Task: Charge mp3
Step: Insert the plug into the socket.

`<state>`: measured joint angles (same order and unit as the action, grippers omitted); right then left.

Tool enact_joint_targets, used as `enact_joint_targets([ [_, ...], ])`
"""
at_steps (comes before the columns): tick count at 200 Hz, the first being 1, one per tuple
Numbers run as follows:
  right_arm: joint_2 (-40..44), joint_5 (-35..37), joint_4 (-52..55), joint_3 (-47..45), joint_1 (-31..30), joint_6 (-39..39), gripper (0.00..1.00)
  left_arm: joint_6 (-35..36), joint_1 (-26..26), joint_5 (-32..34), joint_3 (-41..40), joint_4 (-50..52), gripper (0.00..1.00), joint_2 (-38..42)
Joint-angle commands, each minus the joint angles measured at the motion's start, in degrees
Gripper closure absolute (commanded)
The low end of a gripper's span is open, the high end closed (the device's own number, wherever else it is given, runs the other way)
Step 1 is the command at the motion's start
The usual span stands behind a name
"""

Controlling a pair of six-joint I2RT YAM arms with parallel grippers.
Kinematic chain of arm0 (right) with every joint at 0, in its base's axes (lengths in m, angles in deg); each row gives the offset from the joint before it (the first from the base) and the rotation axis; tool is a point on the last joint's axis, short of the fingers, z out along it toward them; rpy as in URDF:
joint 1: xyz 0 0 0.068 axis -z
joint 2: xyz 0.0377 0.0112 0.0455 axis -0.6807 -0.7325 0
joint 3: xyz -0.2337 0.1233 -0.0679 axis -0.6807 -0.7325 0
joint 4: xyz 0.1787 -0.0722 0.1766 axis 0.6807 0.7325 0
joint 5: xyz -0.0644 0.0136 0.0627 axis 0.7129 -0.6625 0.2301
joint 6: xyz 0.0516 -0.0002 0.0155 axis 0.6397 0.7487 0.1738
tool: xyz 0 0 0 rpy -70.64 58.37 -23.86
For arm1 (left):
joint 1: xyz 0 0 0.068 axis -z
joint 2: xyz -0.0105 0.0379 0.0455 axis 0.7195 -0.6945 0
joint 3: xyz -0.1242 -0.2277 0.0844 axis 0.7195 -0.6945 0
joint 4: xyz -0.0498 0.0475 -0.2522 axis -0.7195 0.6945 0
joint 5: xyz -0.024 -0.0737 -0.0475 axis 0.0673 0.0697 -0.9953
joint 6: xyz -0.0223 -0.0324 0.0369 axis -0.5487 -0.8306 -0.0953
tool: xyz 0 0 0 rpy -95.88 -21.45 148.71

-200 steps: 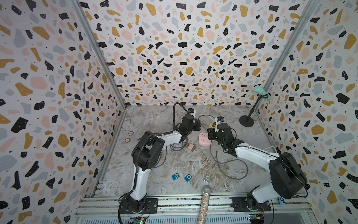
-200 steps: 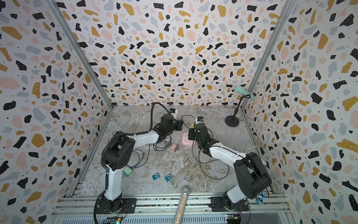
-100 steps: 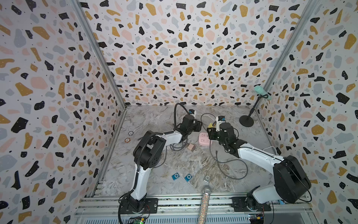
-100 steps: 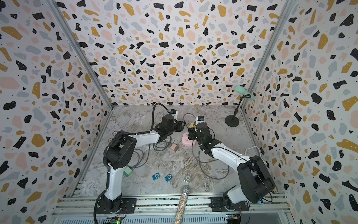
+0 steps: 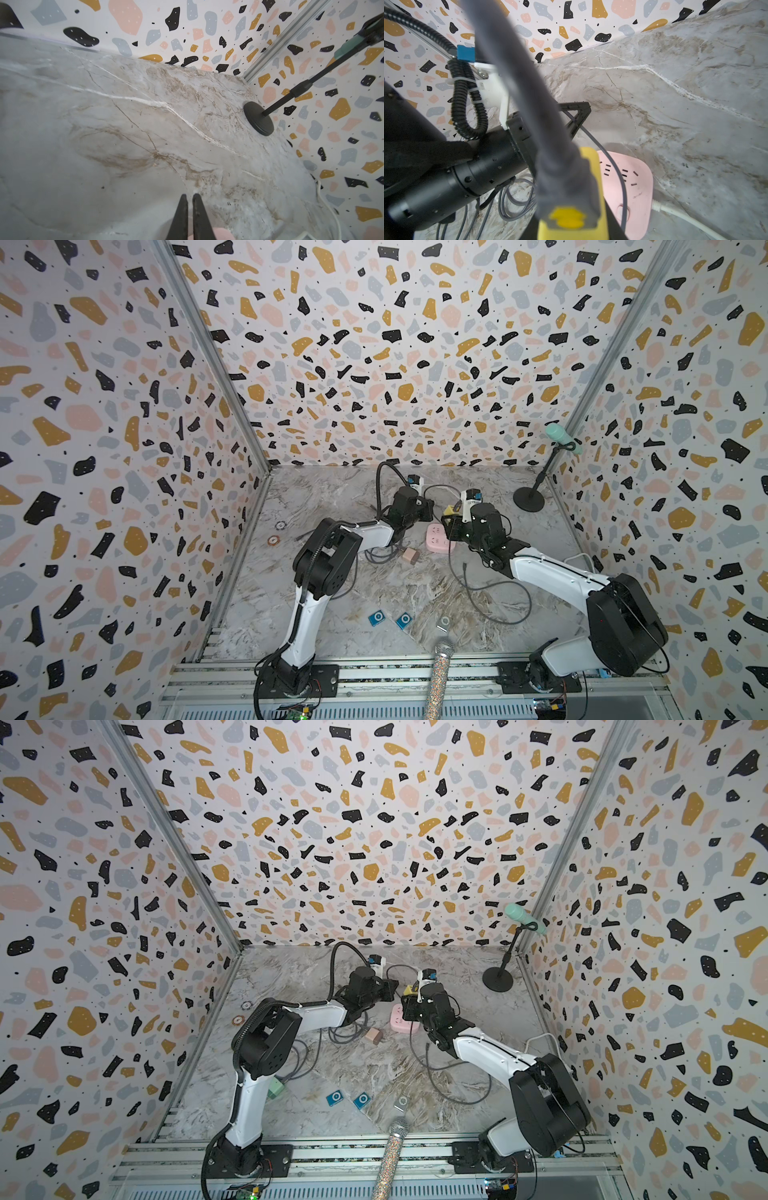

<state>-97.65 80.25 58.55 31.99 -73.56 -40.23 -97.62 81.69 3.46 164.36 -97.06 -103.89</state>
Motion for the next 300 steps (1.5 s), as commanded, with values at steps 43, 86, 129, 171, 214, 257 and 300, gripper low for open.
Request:
enact_joint_targets([
  [43, -4.2, 5.2, -2.3, 0.9, -0.3, 0.8, 1.00, 10.6, -2.1, 5.2, -6.5, 16.4, 0.99, 14.5],
  [86, -10.8, 9.4, -5.2, 2.3, -0.4, 1.0, 1.00, 11.8, -3.6, 6.7, -6.4, 22.8, 0.99, 15.8],
  [129, -15.5, 13.9, -8.3, 3.3, -0.6, 1.7, 1.00, 12.1, -4.6, 4.8, -7.3, 22.9, 1.00, 15.7],
  [171, -18.1, 17.4, -8.8, 4.3, -0.8, 1.6, 1.00, 12.0, -4.7, 3.6, -6.7, 22.8, 1.00, 15.2],
  [214, -21.1, 17.4, -8.3, 6.0, -0.8, 1.5, 1.00, 11.7, -4.8, 2.8, -5.9, 23.1, 1.00, 14.4],
  [257, -22.4, 18.2, -7.3, 6.7, -1.1, 1.7, 1.00, 11.1, -4.9, 2.4, -5.9, 22.7, 1.00, 14.8],
  [300, -22.0, 19.3, -4.7, 6.8, -1.9, 2.1, 1.00, 10.6, -5.0, 2.0, -5.9, 22.6, 1.00, 15.0],
])
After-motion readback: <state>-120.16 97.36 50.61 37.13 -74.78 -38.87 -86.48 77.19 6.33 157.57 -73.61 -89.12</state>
